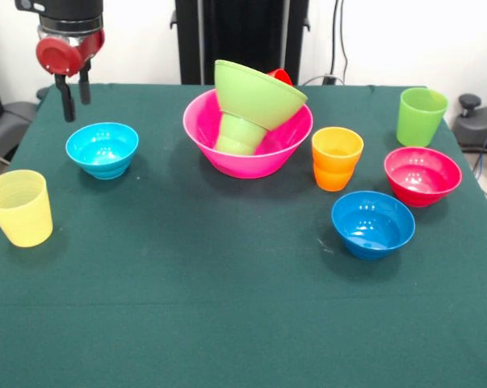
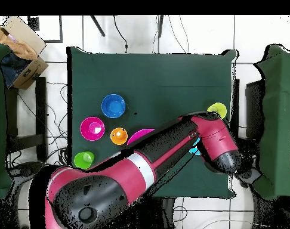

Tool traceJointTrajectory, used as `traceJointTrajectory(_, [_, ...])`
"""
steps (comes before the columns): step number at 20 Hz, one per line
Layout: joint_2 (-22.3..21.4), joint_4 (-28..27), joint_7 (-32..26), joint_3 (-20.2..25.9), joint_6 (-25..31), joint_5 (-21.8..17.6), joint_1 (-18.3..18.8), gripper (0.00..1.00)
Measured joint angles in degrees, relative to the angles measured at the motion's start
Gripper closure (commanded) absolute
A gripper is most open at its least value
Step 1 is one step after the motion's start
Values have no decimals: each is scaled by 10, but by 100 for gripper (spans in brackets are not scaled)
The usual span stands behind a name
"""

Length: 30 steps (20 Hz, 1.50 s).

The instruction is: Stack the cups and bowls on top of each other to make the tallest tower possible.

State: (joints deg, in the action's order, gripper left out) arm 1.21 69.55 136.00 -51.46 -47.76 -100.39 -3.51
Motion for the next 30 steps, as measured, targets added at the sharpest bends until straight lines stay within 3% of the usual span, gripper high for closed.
traceJointTrajectory(12, [0,0,0,25,17,51,10,0])
traceJointTrajectory(24, [0,1,0,30,20,62,12,0])
traceJointTrajectory(30, [-1,5,-9,45,37,102,28,0])
